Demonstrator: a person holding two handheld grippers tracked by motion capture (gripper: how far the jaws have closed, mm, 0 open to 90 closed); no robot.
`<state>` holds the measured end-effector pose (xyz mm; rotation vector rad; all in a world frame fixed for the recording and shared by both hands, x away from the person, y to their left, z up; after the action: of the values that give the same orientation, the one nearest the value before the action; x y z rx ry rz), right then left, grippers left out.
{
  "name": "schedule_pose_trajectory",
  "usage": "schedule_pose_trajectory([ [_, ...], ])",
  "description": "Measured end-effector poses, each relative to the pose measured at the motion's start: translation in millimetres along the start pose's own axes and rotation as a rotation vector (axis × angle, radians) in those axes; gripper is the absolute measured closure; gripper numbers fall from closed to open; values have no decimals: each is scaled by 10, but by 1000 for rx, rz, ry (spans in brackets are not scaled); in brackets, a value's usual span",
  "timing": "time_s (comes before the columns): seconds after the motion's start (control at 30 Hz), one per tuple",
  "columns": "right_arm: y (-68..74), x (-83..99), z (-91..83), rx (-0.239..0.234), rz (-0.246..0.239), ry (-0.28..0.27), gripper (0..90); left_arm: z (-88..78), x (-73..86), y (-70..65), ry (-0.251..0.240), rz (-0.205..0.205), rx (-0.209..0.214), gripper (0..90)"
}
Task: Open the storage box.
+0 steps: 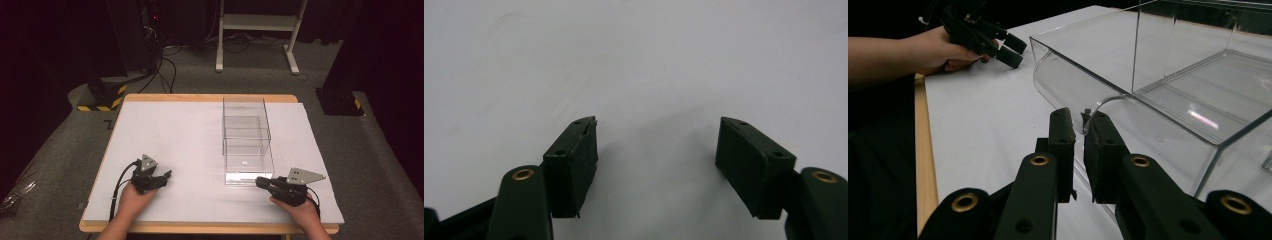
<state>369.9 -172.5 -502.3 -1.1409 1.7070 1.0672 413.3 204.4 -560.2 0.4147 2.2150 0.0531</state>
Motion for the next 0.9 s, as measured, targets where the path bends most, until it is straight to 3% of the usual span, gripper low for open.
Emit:
schedule_pose_trajectory([
  [0.9,167,104,-42,-14,-7,-1,825,0,0,0,0,0,0,333],
])
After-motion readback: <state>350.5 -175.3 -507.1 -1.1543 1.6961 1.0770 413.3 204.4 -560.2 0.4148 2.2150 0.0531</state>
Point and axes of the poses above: each handheld gripper's, and its own axes: z roughly forward along the jaws, x roughly out of its underside, y roughly to its left, the point moved 8 cm from there along z, roughly forward along the jaws, and after that the axes turned 14 degrees about -x, right-handed, at the moved point
